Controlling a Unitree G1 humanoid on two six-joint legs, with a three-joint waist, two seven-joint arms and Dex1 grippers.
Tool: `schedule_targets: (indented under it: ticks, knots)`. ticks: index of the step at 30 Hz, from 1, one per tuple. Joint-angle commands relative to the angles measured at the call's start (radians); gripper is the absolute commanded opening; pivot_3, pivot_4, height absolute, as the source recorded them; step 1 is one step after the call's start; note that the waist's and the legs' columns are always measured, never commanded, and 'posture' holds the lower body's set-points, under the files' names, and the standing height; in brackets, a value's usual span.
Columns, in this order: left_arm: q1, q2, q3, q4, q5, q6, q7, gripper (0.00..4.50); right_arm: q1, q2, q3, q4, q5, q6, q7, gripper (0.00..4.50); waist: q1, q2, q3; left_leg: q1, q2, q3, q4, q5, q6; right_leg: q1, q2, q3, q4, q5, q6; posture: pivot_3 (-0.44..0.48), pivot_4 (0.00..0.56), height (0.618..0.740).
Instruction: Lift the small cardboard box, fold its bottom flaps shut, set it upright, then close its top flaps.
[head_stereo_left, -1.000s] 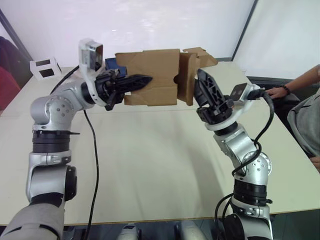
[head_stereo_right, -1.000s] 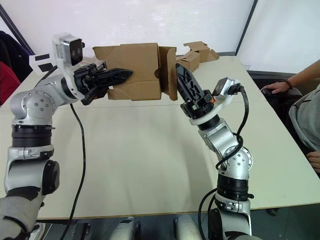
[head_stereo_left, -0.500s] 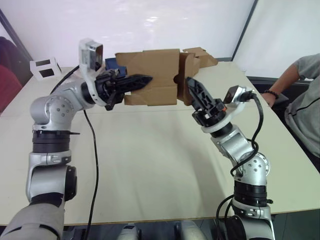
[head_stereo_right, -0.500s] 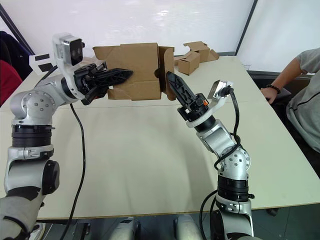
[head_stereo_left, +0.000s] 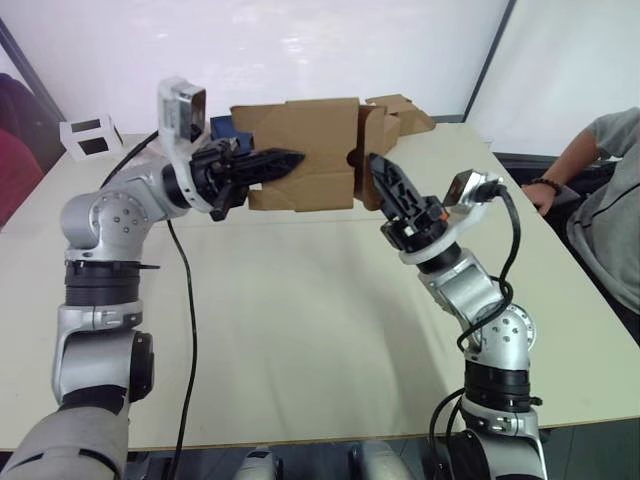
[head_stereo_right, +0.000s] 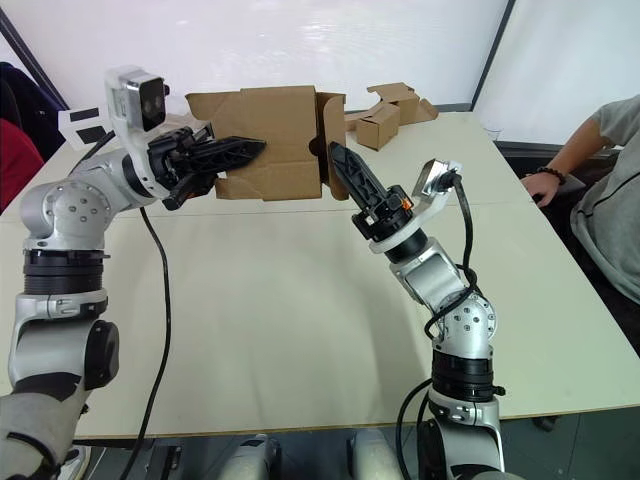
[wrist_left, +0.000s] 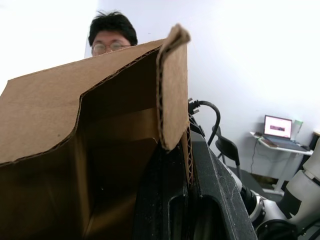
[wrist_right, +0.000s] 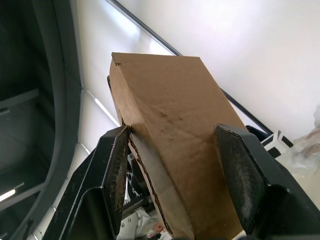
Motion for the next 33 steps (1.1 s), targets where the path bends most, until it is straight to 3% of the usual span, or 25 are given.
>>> schedule_targets:
  ticks: [1,16,33]
  knots:
    - [-0.014,0.001,0.018,-0.009,-0.003,-0.021,-0.004,0.0,-0.031,0.014,-0.002,-0.011,-0.004,-0.024,-0.008,2.73,0.0,0.0,0.0,0.0,0.0,0.0,0.0,0.0,0.0,0.0,0.0,0.0,0.0,0.0,0.0,0.0,0.15,0.74]
    - [-0.009,-0.019,0.013,-0.011,0.006,-0.03,-0.001,0.0,-0.048,0.074,0.033,-0.006,-0.09,-0.078,-0.031,2.73,0.0,0.0,0.0,0.0,0.0,0.0,0.0,0.0,0.0,0.0,0.0,0.0,0.0,0.0,0.0,0.0,0.15,0.74]
    - [-0.024,-0.032,0.021,0.041,0.02,-0.07,0.004,0.0,-0.001,0.11,0.088,-0.058,-0.037,-0.013,-0.011,2.73,0.0,0.0,0.0,0.0,0.0,0.0,0.0,0.0,0.0,0.0,0.0,0.0,0.0,0.0,0.0,0.0,0.15,0.74]
